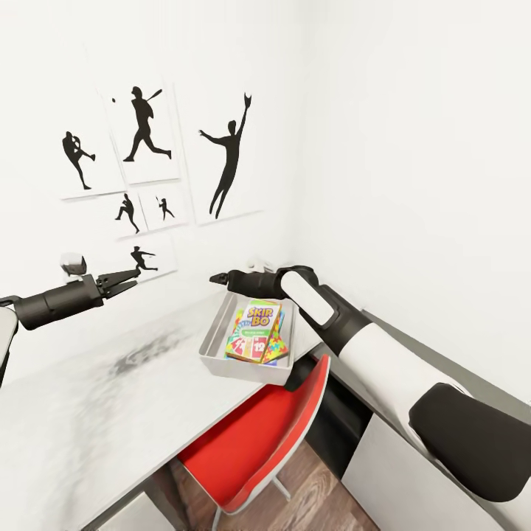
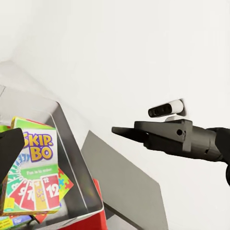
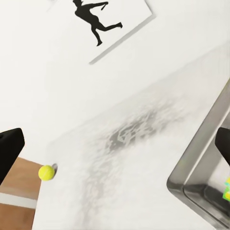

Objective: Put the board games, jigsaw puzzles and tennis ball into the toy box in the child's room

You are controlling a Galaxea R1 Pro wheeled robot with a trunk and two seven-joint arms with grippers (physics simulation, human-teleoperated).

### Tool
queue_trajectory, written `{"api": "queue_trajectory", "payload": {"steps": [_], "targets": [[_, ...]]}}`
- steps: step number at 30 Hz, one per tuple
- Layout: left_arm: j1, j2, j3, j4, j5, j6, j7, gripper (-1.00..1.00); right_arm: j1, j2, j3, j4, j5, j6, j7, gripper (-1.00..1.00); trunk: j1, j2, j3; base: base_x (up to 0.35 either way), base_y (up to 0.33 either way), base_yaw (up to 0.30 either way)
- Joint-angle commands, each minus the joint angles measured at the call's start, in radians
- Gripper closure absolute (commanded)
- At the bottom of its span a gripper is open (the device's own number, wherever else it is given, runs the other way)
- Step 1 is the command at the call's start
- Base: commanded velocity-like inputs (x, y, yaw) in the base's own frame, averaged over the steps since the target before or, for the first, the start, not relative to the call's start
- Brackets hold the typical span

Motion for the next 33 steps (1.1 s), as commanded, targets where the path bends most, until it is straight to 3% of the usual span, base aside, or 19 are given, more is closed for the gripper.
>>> {"api": "queue_trajectory", "payload": {"steps": [1, 10, 24, 30, 33], "targets": [[-0.001, 0.000, 0.001, 0.000, -0.004, 0.003, -0.006, -1.00, -0.002, 0.000, 0.002, -0.001, -0.010, 0.000, -0.009, -1.00, 0.001, -0.002, -0.002, -0.006, 0.000, 0.000], [-0.001, -0.001, 0.001, 0.000, -0.007, 0.003, -0.006, -1.00, -0.004, 0.003, 0.005, 0.000, -0.009, -0.001, -0.011, -1.00, 0.001, -0.002, -0.002, -0.112, 0.089, 0.066], [-0.001, -0.001, 0.001, 0.000, -0.004, 0.003, -0.006, -1.00, -0.004, 0.006, 0.008, 0.001, -0.008, -0.001, -0.022, -1.00, 0.001, -0.002, -0.002, -0.220, 0.197, 0.277], [-0.001, -0.001, 0.001, 0.000, -0.004, 0.003, -0.006, -1.00, -0.004, 0.016, 0.008, 0.002, -0.007, -0.001, -0.024, -1.00, 0.001, -0.002, -0.002, -0.131, 0.083, 0.288], [-0.001, -0.001, 0.001, 0.000, -0.004, 0.003, -0.006, -1.00, -0.004, 0.028, 0.008, 0.005, 0.013, -0.001, -0.024, -1.00, 0.001, -0.002, -0.001, -0.095, 0.017, 0.287]]}}
